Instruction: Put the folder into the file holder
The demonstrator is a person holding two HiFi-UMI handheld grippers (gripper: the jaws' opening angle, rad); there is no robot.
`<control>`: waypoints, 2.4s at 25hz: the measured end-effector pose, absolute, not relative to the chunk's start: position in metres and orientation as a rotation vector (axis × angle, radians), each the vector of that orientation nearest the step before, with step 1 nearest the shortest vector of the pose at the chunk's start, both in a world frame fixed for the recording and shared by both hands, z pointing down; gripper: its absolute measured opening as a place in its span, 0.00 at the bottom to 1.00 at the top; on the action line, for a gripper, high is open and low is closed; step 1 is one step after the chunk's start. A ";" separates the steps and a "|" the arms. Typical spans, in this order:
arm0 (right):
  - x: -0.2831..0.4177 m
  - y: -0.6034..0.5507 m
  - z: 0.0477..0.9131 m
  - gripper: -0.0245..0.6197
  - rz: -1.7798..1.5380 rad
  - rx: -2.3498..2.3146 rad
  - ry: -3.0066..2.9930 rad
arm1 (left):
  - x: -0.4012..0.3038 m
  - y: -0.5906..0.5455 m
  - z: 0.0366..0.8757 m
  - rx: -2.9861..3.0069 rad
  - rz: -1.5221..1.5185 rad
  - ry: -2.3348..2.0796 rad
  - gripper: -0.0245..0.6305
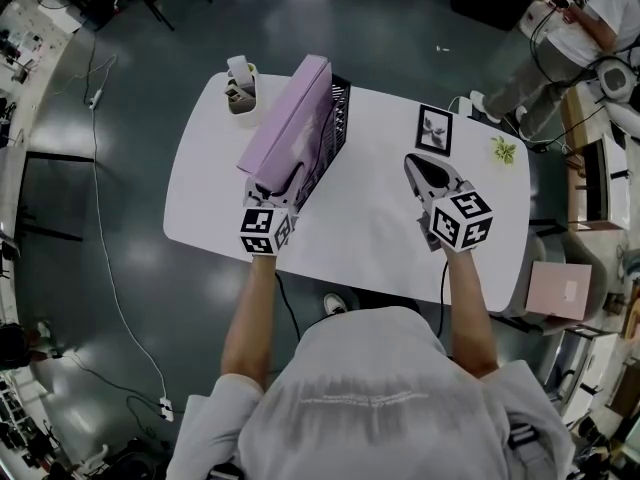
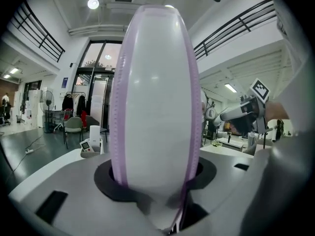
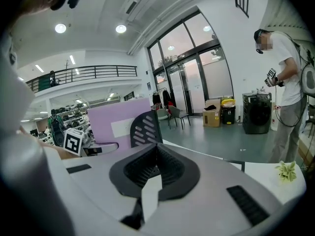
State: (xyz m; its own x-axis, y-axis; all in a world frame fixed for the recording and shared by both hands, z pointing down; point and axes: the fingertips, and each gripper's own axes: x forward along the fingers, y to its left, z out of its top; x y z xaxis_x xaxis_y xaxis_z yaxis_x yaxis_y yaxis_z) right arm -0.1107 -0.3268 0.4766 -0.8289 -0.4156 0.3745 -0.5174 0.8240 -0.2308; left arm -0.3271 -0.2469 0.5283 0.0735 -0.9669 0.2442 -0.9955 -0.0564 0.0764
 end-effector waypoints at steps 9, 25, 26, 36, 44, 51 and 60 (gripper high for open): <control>-0.109 -0.324 0.475 0.08 0.468 0.715 -2.703 | -0.329 -0.241 0.541 2.085 0.196 -1.953 0.42; -0.107 -0.282 0.430 0.08 0.276 0.670 -2.778 | -0.344 -0.173 0.477 2.073 0.062 -2.118 0.45; -0.108 -0.277 0.426 0.08 0.250 0.663 -2.783 | -0.345 -0.167 0.471 2.075 0.053 -2.130 0.45; -0.109 -0.219 0.390 0.08 0.137 0.634 -2.876 | -0.328 -0.099 0.408 2.147 0.093 -2.181 0.36; -0.108 -0.177 0.361 0.08 0.034 0.602 -2.942 | -0.312 -0.054 0.379 2.164 0.250 -2.214 0.19; -0.106 -0.159 0.348 0.08 -0.057 0.584 -2.936 | -0.306 -0.031 0.358 2.147 0.264 -2.284 0.06; -0.112 -0.142 0.329 0.08 -0.118 0.524 -2.967 | -0.281 -0.015 0.331 2.213 0.293 -2.238 0.06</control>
State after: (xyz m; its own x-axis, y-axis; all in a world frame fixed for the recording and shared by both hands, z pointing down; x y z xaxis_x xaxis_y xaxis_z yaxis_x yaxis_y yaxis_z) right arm -0.1120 -0.1420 0.3292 -0.9319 -0.3454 0.1110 -0.3355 0.9369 0.0988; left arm -0.2811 -0.0153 0.3310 -0.0196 -0.9930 0.1164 -0.9895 0.0026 -0.1444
